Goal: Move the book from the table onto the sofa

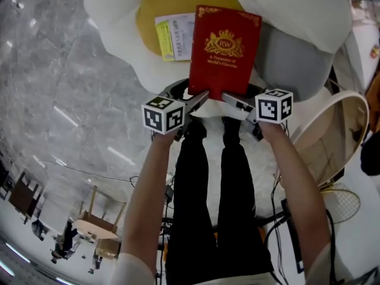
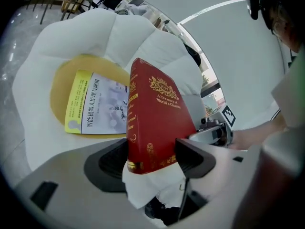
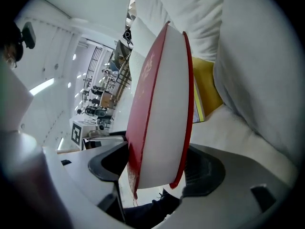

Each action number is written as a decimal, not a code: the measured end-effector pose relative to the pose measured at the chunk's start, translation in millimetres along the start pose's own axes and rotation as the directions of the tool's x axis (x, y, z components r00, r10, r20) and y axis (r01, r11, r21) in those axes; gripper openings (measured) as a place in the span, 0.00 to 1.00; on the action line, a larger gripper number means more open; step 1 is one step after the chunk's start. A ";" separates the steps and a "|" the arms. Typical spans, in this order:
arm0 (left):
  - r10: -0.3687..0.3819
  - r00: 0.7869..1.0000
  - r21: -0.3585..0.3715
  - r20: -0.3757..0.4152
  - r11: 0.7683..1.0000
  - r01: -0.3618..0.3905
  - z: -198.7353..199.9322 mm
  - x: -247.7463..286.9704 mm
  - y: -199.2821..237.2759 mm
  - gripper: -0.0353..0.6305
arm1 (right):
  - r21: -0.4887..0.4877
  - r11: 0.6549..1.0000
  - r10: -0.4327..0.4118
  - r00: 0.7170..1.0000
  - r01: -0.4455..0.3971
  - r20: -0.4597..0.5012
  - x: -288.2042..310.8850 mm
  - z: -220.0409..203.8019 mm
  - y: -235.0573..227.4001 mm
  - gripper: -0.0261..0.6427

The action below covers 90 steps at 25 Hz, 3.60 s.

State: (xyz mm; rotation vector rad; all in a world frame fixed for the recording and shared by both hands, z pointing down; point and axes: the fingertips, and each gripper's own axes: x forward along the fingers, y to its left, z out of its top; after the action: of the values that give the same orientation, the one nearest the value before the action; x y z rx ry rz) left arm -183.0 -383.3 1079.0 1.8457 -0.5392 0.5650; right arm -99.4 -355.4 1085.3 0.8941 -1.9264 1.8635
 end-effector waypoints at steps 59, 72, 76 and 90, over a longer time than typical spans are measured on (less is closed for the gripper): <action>0.049 0.968 -0.001 0.247 0.999 -0.050 46.8 -243.6 -343.1 0.06 | -0.368 0.927 0.027 0.962 0.077 0.270 -329.2 20.4 287.2 0.10; 0.038 0.946 0.054 0.322 0.997 -0.059 25.5 -316.1 -446.8 0.06 | -0.430 0.898 0.030 0.963 0.091 0.268 -421.3 -21.1 328.5 0.09; 0.041 0.935 0.050 0.352 0.997 -0.062 20.0 -335.4 -451.5 0.06 | -0.423 0.902 0.049 0.951 0.088 0.304 -427.3 -18.3 344.5 0.09; 0.011 0.923 0.131 0.384 0.989 -0.066 -28.6 -419.0 -463.2 0.06 | -0.506 0.859 0.095 0.951 0.070 0.294 -405.3 -96.6 437.2 0.09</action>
State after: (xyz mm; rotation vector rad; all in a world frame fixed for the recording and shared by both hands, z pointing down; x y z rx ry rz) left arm -233.7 -169.2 493.7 2.1004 -0.8141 0.2693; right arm -85.9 -192.9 503.9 1.0292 -2.4498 1.1478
